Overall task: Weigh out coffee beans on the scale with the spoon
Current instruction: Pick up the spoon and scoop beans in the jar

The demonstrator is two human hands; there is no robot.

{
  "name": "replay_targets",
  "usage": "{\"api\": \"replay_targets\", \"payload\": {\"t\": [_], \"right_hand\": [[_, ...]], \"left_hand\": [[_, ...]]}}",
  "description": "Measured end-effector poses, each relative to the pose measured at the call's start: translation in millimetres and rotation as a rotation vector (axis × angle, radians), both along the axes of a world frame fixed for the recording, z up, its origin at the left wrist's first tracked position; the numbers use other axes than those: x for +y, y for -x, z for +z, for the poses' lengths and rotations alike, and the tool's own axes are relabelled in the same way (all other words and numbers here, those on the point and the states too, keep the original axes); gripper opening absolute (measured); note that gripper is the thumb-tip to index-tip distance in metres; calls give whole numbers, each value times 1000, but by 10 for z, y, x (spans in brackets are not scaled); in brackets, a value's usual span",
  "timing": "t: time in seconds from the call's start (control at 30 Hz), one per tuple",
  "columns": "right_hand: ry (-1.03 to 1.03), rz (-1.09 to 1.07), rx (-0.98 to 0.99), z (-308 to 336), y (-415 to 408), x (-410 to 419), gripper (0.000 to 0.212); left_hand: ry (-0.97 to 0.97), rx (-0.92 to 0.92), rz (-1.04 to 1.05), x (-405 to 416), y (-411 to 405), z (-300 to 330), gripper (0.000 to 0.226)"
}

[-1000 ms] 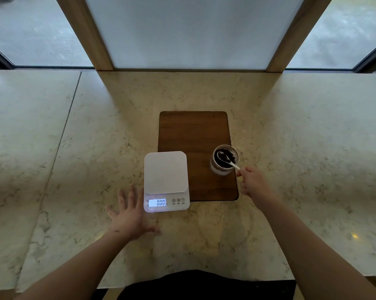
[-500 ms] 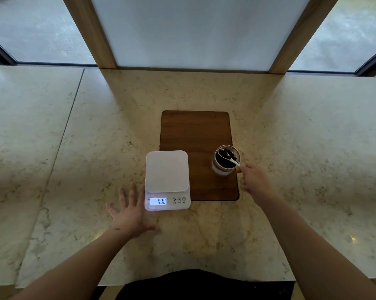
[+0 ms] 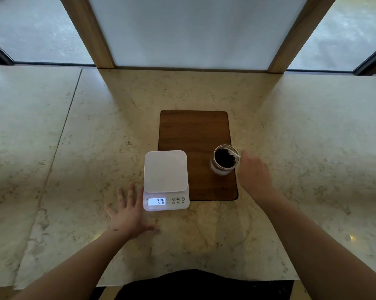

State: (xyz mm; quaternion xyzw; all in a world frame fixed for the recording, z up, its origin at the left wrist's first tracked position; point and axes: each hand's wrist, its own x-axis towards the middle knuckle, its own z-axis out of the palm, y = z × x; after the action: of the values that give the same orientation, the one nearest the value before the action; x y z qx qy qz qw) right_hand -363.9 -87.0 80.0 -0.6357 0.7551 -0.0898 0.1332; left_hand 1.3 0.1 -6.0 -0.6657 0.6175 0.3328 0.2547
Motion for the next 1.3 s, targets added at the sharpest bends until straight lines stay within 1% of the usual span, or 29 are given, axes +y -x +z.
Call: {"api": "replay_targets", "payload": {"t": [0.1, 0.17, 0.2, 0.23, 0.3, 0.37, 0.47, 0.63, 0.9, 1.1, 1.3], "right_hand": [[-73, 18, -26, -37, 24, -50, 25], [-159, -2, -84, -57, 46, -88, 31], [-205, -24, -116, -63, 60, -104, 33], [-248, -59, -163, -76, 81, -115, 29], [-312, -176, -341, -100, 106, -120, 21], [-365, -290, -531, -99, 114, -115, 22], [-400, -376, -701, -61, 111, -117, 23], [-418, -410, -785, -21, 94, -89, 22], [-452, -432, -846, 13, 63, -47, 26], [-472, -529, -972, -20, 60, 1, 30], [-460, -553, -998, 7, 53, -1, 27]], "left_hand": [[11, 13, 3, 4, -16, -41, 154], [18, 21, 6, 6, -29, -70, 155], [19, 21, 6, 6, -35, -81, 155], [18, 21, 7, 8, -40, -87, 155], [17, 29, 12, 10, -44, -97, 155], [19, 34, 16, 6, -49, -105, 154], [16, 37, 20, 2, -48, -93, 154], [10, 37, 13, -2, -42, -87, 154], [6, 27, 10, -1, -27, -51, 152], [0, 24, 6, -3, -14, -27, 153], [-1, 23, 14, -6, -18, -34, 153]]}}
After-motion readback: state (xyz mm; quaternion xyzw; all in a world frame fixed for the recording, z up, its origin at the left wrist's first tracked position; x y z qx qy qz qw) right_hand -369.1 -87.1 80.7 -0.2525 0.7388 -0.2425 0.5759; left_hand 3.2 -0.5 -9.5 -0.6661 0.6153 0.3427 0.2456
